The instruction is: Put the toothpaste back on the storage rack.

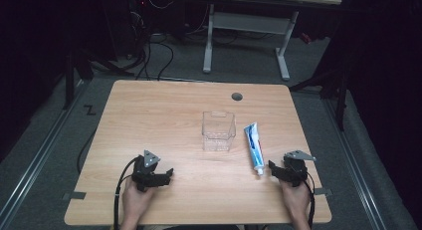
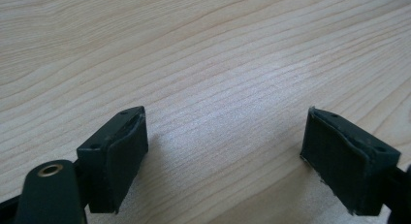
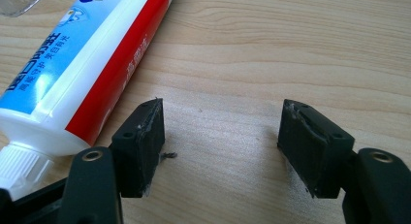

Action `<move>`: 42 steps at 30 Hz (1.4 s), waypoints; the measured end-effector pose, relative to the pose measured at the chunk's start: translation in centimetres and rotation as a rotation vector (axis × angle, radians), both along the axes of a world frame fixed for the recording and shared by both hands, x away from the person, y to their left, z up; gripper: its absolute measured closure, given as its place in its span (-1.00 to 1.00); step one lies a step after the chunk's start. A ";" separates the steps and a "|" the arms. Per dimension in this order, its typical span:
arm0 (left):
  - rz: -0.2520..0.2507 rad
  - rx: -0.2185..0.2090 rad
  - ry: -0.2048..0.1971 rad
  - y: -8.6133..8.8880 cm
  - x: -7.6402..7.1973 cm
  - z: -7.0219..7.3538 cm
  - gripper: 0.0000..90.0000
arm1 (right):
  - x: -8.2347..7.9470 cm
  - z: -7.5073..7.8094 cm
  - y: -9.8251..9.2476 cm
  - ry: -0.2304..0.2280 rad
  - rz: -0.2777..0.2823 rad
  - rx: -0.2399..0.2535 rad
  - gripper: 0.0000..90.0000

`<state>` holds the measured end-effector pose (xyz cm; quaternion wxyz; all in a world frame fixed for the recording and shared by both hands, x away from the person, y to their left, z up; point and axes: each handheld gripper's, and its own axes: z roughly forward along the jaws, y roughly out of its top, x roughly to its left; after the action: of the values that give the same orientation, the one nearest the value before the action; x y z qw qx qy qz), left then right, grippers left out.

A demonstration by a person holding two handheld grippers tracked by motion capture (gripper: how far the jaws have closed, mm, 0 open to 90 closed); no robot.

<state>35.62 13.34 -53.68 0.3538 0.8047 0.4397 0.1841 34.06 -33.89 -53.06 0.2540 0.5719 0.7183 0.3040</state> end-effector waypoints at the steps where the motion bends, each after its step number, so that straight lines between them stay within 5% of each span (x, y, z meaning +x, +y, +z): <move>1: 0.000 0.000 0.000 0.0 0.0 0.0 -0.62 | 0.0 0.0 0.0 -0.001 0.000 0.000 -0.25; 22: -0.001 -0.001 -0.001 0.0 0.0 0.0 -0.63 | 0.1 0.0 0.0 0.011 0.033 0.002 -0.38; 25: -0.002 -0.001 0.000 0.0 0.0 0.0 -0.63 | -0.1 0.1 -0.4 0.007 0.036 0.054 -0.24; 38: -0.002 0.000 0.001 0.0 0.0 0.0 -0.63 | -1.3 1.2 -0.6 -0.032 0.042 0.045 0.03; 42: -0.002 0.000 0.001 0.0 0.0 0.0 -0.63 | -1.4 1.7 -0.5 -0.010 0.049 0.063 0.06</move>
<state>35.58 13.34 -53.68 0.3539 0.8051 0.4392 0.1833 32.68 -34.37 -51.37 0.2319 0.5602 0.7210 0.3356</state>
